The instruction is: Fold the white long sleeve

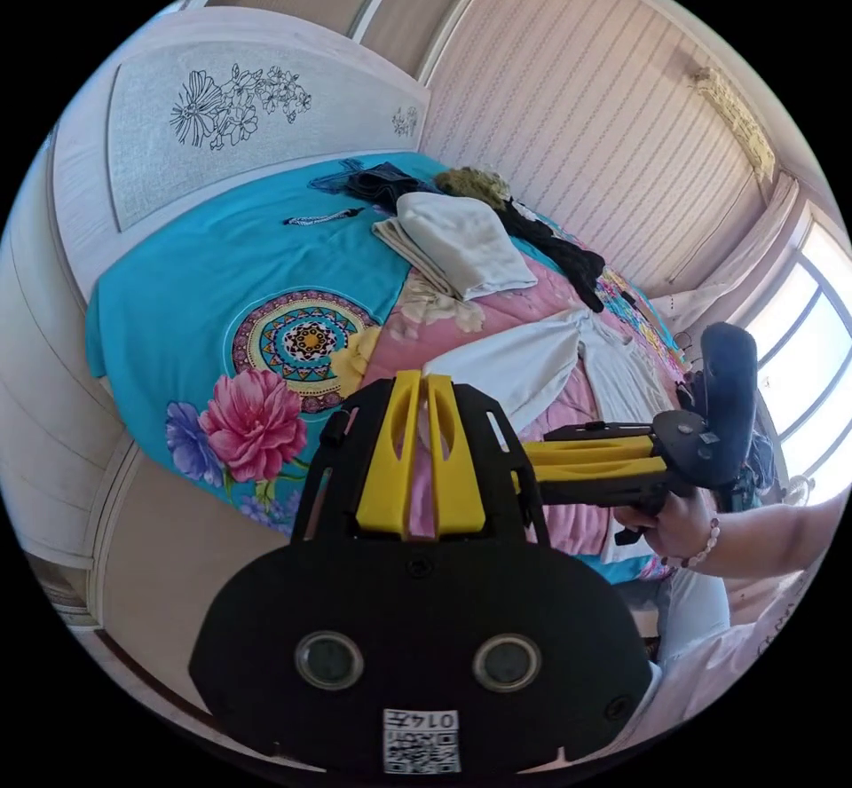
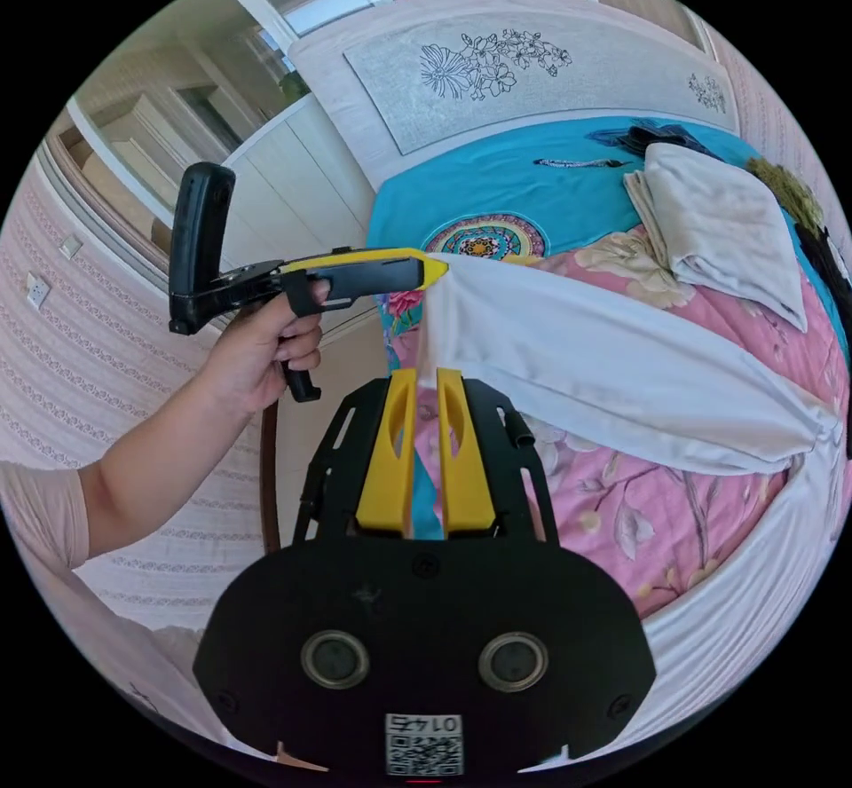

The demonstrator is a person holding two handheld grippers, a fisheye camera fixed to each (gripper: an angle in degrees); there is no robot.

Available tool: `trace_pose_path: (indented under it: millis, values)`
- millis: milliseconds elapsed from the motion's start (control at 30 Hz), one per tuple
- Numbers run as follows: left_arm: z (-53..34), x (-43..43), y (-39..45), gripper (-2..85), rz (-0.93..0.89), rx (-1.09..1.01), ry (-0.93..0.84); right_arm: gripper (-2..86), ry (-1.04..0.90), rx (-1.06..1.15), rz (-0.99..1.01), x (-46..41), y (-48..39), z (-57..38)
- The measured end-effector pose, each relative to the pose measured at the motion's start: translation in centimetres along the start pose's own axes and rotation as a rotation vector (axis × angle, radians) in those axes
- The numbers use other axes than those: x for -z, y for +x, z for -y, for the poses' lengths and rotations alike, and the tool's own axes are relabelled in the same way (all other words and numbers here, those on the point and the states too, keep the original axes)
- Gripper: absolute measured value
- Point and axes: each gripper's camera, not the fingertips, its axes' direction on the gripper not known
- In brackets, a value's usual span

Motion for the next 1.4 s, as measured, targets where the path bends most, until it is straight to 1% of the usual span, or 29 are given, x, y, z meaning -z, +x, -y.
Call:
trace_pose_path:
  millis: [100, 200, 267, 300, 333, 467, 567, 600, 633, 667, 733, 767, 867, 1000, 1067, 1133, 1200, 1233, 1300, 1333, 1367, 1400]
  values:
    - [1.3, -1.6, -2.7, -1.0, 0.026, 0.021, -0.044, 5.0, -0.011, 0.034, -0.020, 1.5, 1.8, 0.0]
    - [2.0, -2.6, -4.5, -1.0, 0.039, 0.003, -0.072, 5.9, -0.041, 0.005, -0.132, 4.3, 6.4, -0.6]
    - [2.0, -3.4, -5.5, -1.0, 0.051, -0.016, -0.095, 6.8, -0.031, -0.116, -0.265, 7.4, 12.1, -0.9]
    - [1.9, -3.6, -5.8, -1.0, 0.054, -0.018, -0.100, 7.2, -0.021, -0.162, -0.285, 8.3, 13.7, -0.9]
    - [1.8, -4.0, -6.4, -1.0, 0.061, -0.015, -0.111, 7.8, 0.016, -0.261, -0.306, 10.1, 16.9, -0.8]
    - [1.7, -5.0, -8.8, -0.9, 0.048, 0.027, -0.132, 10.1, 0.194, -0.606, -0.290, 15.0, 26.4, -0.6]
    - [1.9, -5.2, -10.3, -1.0, 0.018, 0.065, -0.108, 11.2, 0.249, -0.766, -0.261, 15.5, 31.0, 0.3]
    - [2.0, -5.2, -10.5, -1.0, 0.013, 0.071, -0.102, 10.9, 0.258, -0.782, -0.250, 15.5, 31.7, 0.5]
    - [2.3, -5.2, -10.9, -1.0, 0.007, 0.072, -0.085, 10.2, 0.262, -0.801, -0.226, 15.2, 32.8, 1.2]
    - [2.8, -5.0, -11.2, -1.0, 0.000, 0.066, -0.069, 6.1, 0.234, -0.826, -0.202, 14.8, 34.0, 1.9]
    - [3.6, -4.9, -11.6, -1.0, -0.004, 0.052, -0.061, 2.4, 0.218, -0.843, -0.166, 14.5, 35.4, 2.6]
    - [4.2, -4.9, -11.9, -1.0, -0.003, 0.049, -0.066, 1.2, 0.259, -0.836, -0.166, 14.9, 35.8, 3.0]
    - [5.8, -4.8, -12.6, -1.0, -0.006, 0.025, -0.065, 0.2, 0.263, -0.783, -0.134, 15.2, 36.7, 4.6]
    - [7.4, -5.7, -13.6, -0.7, 0.042, 0.013, -0.097, 0.1, 0.229, -0.740, -0.146, 15.0, 37.6, 6.6]
    - [7.6, -7.6, -14.7, 0.0, 0.057, 0.053, -0.176, 0.7, 0.177, -0.760, -0.156, 14.0, 38.3, 7.3]
    - [7.2, -8.4, -15.6, 2.0, 0.082, 0.101, -0.202, 1.5, 0.146, -0.780, -0.153, 13.2, 38.5, 7.5]
    - [6.8, -7.6, -16.5, 3.9, 0.053, 0.162, -0.158, 3.2, 0.173, -0.764, -0.156, 13.6, 38.1, 7.7]
    - [6.4, -6.6, -16.9, 4.6, 0.059, 0.193, -0.120, 4.9, 0.183, -0.726, -0.176, 14.3, 37.5, 8.0]
    - [5.5, -4.7, -17.0, 4.9, 0.083, 0.212, -0.070, 5.6, 0.173, -0.625, -0.334, 15.6, 35.5, 8.5]
    - [4.8, -3.5, -16.7, 5.0, 0.078, 0.212, -0.043, 5.3, 0.164, -0.547, -0.463, 16.0, 33.5, 8.8]
    - [4.0, -2.6, -16.1, 5.0, 0.058, 0.196, -0.023, 5.3, 0.149, -0.446, -0.497, 15.9, 31.3, 9.1]
    - [3.6, -2.3, -15.7, 5.0, 0.046, 0.186, -0.019, 5.4, 0.139, -0.389, -0.482, 15.7, 30.1, 9.2]
